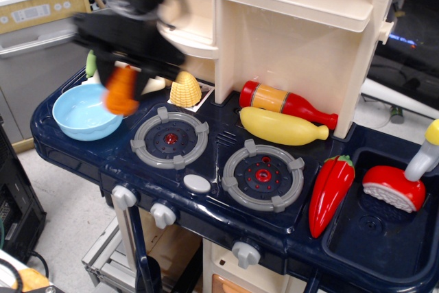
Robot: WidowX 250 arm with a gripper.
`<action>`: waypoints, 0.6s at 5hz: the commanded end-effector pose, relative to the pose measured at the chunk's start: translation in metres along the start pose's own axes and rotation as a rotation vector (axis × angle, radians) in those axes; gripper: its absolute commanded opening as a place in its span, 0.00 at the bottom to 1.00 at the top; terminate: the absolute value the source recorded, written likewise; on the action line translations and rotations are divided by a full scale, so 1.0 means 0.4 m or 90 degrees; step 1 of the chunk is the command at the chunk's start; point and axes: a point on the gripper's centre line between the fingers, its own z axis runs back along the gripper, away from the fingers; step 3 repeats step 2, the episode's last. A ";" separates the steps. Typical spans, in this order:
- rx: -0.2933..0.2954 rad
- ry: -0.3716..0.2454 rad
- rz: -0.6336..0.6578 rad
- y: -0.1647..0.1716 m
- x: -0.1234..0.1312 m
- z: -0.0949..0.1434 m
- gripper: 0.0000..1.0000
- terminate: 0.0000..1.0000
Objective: Put carrot in bowl
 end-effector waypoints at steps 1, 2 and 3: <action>0.003 -0.063 -0.021 0.158 0.081 -0.061 0.00 0.00; -0.017 -0.076 -0.028 0.157 0.089 -0.088 0.00 1.00; -0.017 -0.076 -0.028 0.157 0.089 -0.088 0.00 1.00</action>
